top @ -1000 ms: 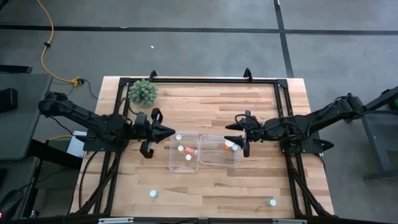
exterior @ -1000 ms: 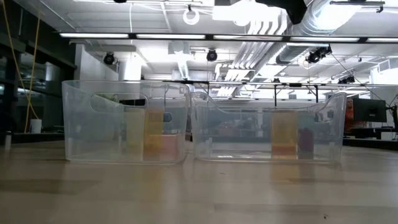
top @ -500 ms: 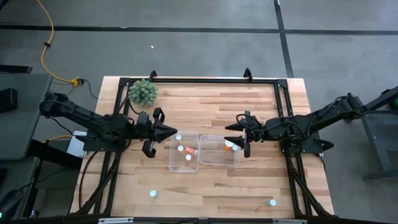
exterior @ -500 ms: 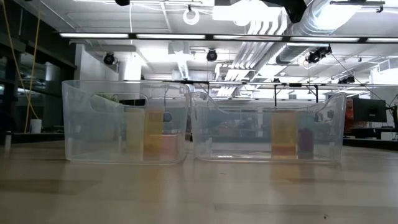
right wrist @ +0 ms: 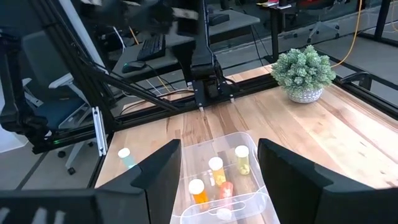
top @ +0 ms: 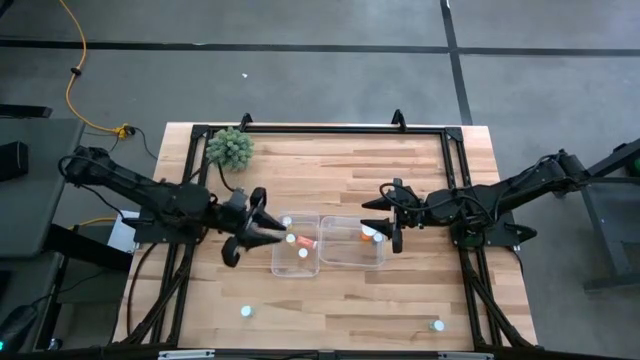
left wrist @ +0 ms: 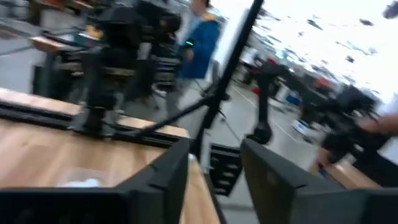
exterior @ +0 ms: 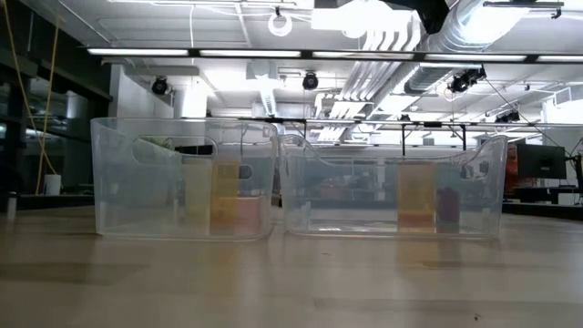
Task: Pick and place medicine bottles into bin by pill shape (circle, oval)
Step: Put the left blue pill bottle into the left transparent bin
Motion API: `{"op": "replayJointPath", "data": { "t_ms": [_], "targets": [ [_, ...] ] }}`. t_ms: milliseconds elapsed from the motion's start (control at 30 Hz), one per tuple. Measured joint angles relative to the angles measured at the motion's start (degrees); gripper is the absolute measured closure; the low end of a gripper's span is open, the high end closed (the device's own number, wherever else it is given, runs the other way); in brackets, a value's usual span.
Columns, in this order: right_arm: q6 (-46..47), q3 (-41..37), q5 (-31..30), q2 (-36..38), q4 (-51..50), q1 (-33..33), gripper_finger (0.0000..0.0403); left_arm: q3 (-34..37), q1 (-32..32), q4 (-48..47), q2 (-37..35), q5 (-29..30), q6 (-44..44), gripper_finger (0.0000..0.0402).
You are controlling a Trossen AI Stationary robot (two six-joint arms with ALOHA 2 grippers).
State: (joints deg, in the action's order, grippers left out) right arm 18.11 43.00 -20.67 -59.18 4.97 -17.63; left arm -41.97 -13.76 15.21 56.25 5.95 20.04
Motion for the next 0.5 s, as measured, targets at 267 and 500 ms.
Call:
{"op": "replayJointPath", "data": {
  "t_ms": [267, 500],
  "targets": [
    [0.9, 0.0, -0.9, 0.0, 0.0, 0.0, 0.0197, -13.3, -2.6, -18.1, 1.7, -6.4, -2.7, 0.0173],
    [2.4, 0.0, -1.6, 0.0, -0.1, 0.0, 0.0197, -29.7, -8.2, -50.2, 9.1, -10.7, -4.9, 0.0155]
  ]
}}
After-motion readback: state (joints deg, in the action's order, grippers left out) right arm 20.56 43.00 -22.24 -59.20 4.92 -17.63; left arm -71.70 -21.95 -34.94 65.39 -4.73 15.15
